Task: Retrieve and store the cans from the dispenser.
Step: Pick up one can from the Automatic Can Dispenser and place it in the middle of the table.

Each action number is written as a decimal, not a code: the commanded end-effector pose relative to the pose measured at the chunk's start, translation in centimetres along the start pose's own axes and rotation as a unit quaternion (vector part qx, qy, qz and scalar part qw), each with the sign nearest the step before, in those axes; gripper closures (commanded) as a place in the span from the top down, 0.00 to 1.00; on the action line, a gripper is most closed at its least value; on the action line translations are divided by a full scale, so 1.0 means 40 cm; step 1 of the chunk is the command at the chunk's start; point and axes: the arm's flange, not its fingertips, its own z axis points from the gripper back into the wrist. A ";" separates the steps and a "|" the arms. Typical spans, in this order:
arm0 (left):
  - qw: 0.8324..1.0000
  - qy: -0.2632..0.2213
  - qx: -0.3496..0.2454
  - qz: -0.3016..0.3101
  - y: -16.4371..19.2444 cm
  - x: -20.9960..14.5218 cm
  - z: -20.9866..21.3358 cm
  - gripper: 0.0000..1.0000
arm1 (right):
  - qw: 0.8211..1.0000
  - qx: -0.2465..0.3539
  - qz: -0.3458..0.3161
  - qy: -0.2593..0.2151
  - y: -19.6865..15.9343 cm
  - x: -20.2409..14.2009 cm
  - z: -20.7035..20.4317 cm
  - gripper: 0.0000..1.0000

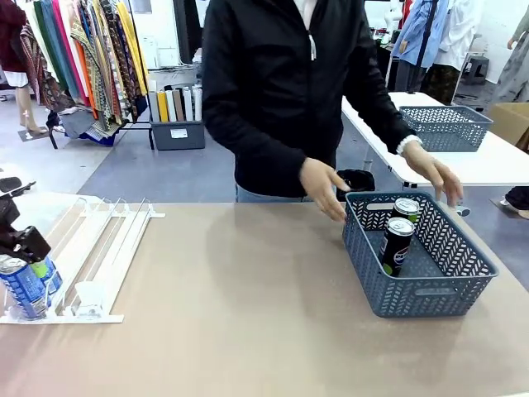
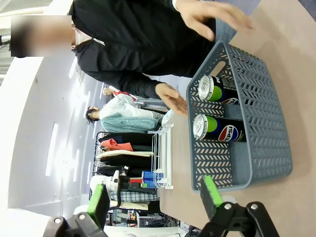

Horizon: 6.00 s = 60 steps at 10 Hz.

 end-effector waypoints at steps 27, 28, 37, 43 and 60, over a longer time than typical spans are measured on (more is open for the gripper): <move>0.970 -0.191 -0.146 -0.034 0.170 -0.339 0.478 0.00 | 1.000 0.002 0.006 0.002 0.005 0.003 0.003 1.00; 0.970 -0.191 -0.146 -0.034 0.170 -0.339 0.478 0.00 | 1.000 0.002 0.006 0.002 0.005 0.003 0.003 1.00; 0.949 -0.157 -0.063 -0.266 -0.461 -0.066 0.524 0.00 | 1.000 0.002 0.006 0.002 0.005 0.003 0.003 1.00; 0.881 -0.088 0.000 -0.464 -1.030 0.025 0.051 0.00 | 1.000 0.002 0.006 0.002 0.005 0.003 0.003 1.00; 0.883 -0.046 -0.010 -0.467 -1.054 0.062 0.019 1.00 | 1.000 0.002 0.006 0.002 0.005 0.003 0.003 1.00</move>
